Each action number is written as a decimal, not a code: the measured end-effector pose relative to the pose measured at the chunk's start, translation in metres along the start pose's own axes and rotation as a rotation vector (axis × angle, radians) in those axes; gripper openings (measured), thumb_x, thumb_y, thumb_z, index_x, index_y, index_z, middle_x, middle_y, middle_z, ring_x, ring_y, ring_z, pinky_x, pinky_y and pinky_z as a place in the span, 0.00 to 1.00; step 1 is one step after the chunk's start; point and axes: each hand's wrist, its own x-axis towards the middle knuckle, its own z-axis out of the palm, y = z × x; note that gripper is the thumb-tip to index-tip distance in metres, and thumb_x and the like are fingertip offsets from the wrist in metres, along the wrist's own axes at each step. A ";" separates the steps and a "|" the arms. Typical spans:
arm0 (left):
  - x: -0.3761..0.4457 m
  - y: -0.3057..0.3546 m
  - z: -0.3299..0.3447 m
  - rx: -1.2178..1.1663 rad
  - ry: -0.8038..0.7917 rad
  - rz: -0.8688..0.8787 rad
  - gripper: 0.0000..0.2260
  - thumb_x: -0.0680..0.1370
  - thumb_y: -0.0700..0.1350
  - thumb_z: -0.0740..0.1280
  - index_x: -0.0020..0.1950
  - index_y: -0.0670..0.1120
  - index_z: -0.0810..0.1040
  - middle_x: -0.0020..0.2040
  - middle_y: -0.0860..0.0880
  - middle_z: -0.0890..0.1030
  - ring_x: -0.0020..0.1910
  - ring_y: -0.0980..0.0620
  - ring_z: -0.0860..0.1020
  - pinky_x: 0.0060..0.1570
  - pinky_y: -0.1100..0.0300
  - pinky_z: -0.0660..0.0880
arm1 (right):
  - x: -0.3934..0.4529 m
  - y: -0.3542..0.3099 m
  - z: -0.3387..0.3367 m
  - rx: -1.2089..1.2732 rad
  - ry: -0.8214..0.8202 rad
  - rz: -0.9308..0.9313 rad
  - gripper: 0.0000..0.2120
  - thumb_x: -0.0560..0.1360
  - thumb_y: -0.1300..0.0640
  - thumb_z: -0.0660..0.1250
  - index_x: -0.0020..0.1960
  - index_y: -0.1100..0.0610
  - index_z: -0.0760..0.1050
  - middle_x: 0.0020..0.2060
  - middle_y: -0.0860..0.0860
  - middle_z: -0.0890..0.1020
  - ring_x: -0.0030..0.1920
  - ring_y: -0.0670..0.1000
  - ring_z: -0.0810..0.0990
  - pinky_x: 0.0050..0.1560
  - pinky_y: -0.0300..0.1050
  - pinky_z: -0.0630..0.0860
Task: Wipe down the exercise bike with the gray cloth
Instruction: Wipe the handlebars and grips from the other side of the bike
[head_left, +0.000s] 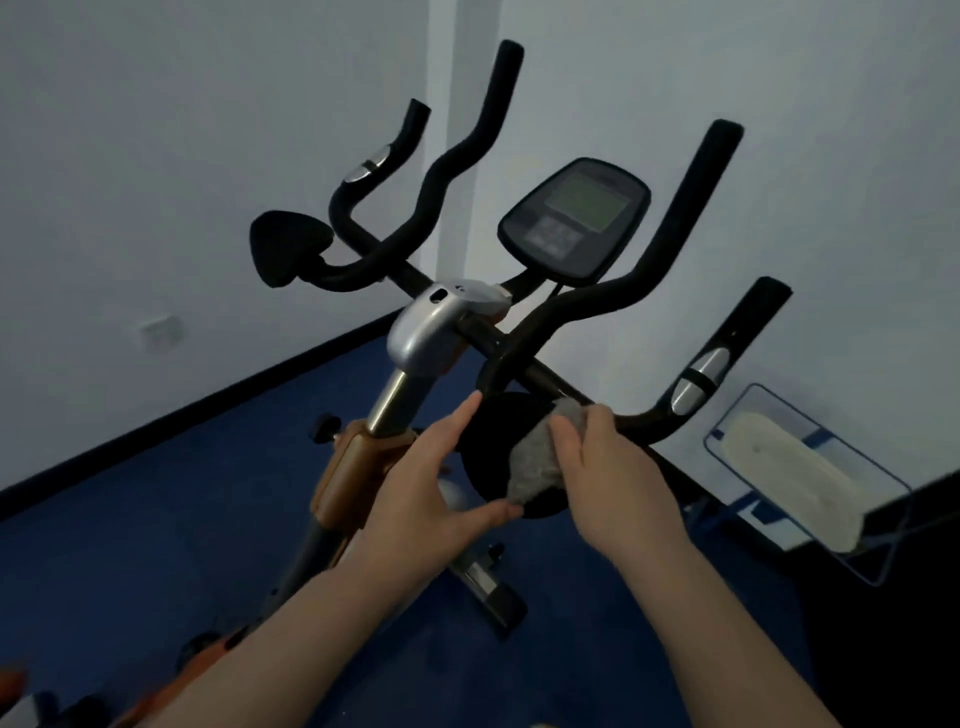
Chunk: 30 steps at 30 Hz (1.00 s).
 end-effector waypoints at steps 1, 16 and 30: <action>0.000 -0.001 -0.002 -0.031 -0.010 0.010 0.39 0.69 0.51 0.77 0.75 0.61 0.62 0.63 0.70 0.73 0.64 0.65 0.73 0.63 0.57 0.73 | -0.009 0.003 0.001 0.030 0.018 0.016 0.16 0.81 0.40 0.48 0.54 0.51 0.65 0.38 0.46 0.76 0.37 0.45 0.75 0.32 0.42 0.67; 0.049 0.007 -0.023 0.060 -0.093 0.104 0.13 0.81 0.43 0.64 0.63 0.57 0.76 0.53 0.63 0.79 0.54 0.64 0.76 0.54 0.72 0.71 | -0.032 -0.023 0.032 0.244 0.357 0.162 0.12 0.81 0.43 0.53 0.60 0.47 0.62 0.47 0.46 0.77 0.43 0.46 0.77 0.42 0.51 0.77; 0.036 0.019 -0.005 0.017 0.072 0.042 0.13 0.82 0.43 0.63 0.65 0.51 0.77 0.55 0.55 0.80 0.57 0.57 0.76 0.60 0.52 0.75 | -0.034 -0.018 0.015 0.122 0.243 0.133 0.12 0.82 0.42 0.50 0.56 0.50 0.62 0.40 0.47 0.76 0.39 0.49 0.77 0.40 0.52 0.77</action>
